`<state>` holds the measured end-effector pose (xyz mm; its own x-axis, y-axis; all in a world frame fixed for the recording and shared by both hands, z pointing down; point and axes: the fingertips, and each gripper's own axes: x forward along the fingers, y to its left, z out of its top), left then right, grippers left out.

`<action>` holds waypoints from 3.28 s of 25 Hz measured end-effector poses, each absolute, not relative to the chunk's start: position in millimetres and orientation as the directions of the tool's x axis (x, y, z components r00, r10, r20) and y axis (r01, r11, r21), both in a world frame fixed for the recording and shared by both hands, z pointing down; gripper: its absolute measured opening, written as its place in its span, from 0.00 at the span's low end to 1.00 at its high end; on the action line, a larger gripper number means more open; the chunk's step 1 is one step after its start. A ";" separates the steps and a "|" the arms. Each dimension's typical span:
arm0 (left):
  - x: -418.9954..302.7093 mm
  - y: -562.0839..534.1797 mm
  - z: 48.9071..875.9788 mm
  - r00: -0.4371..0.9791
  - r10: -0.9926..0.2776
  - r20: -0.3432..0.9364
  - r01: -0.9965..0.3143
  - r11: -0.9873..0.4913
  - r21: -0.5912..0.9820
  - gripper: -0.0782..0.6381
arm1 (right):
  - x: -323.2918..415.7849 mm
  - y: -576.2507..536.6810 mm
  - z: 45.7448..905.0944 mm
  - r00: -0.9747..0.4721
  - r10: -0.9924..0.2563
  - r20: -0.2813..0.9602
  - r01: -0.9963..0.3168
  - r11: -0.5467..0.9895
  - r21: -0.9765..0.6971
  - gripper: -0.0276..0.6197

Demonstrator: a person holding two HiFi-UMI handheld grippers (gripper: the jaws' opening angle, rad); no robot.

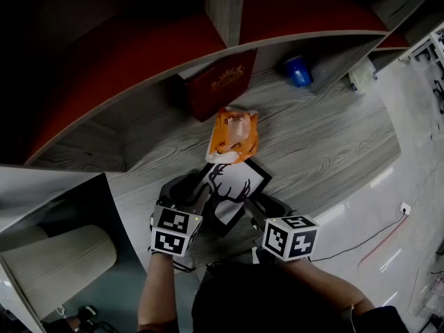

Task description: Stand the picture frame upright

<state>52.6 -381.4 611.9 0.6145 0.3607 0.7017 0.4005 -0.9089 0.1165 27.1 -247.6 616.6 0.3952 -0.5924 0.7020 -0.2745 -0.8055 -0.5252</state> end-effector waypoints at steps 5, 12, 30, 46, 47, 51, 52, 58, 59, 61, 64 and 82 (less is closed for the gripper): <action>51.9 -376.0 612.5 0.598 0.376 0.708 0.406 -0.904 0.137 0.34 | 29.4 -245.7 616.3 0.415 -0.582 0.699 -0.266 -0.813 -0.519 0.30; 47.9 -370.9 613.1 0.583 0.370 0.723 0.392 -0.908 0.149 0.32 | 33.9 -241.9 615.7 0.437 -0.568 0.698 -0.267 -0.822 -0.502 0.31; 37.5 -342.2 613.3 0.558 0.323 0.765 0.333 -0.931 0.149 0.23 | 52.1 -210.5 612.2 0.498 -0.529 0.687 -0.210 -0.842 -0.496 0.31; 36.6 -323.1 604.4 0.621 0.296 0.726 0.221 -0.954 0.201 0.21 | 65.3 -181.2 597.6 0.579 -0.501 0.643 -0.198 -0.852 -0.485 0.18; 35.8 -321.5 604.2 0.622 0.297 0.725 0.217 -0.954 0.205 0.21 | 65.2 -179.7 598.1 0.580 -0.499 0.644 -0.194 -0.852 -0.485 0.17; 31.4 -313.2 603.8 0.619 0.304 0.724 0.206 -0.952 0.224 0.21 | 65.5 -171.8 601.1 0.580 -0.488 0.653 -0.191 -0.860 -0.473 0.17; 30.2 -310.5 604.6 0.616 0.307 0.725 0.206 -0.952 0.228 0.21 | 66.1 -169.6 602.6 0.579 -0.483 0.657 -0.188 -0.863 -0.468 0.17; 25.4 -298.7 609.3 0.602 0.321 0.731 0.211 -0.947 0.241 0.21 | 68.3 -160.0 609.4 0.576 -0.458 0.677 -0.199 -0.882 -0.427 0.17; 24.8 -297.6 609.8 0.600 0.322 0.732 0.213 -0.947 0.242 0.21 | 68.3 -159.2 610.2 0.575 -0.457 0.678 -0.203 -0.883 -0.423 0.17; 23.0 -295.9 611.8 0.590 0.324 0.739 0.222 -0.946 0.237 0.22 | 68.0 -158.4 612.2 0.572 -0.460 0.680 -0.212 -0.883 -0.419 0.17; 20.7 -294.7 616.1 0.575 0.329 0.749 0.237 -0.943 0.232 0.22 | 67.4 -158.2 615.3 0.567 -0.467 0.679 -0.227 -0.881 -0.416 0.17; 33.7 -295.7 620.6 0.577 0.351 0.738 0.228 -0.936 0.267 0.23 | 63.9 -164.4 622.6 0.553 -0.423 0.718 -0.203 -0.904 -0.376 0.22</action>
<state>33.7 -295.7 620.6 0.5767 0.3510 0.7377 0.2282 -0.9363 0.2671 63.9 -164.4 622.6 0.5533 -0.4229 0.7176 -0.2031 -0.9040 -0.3762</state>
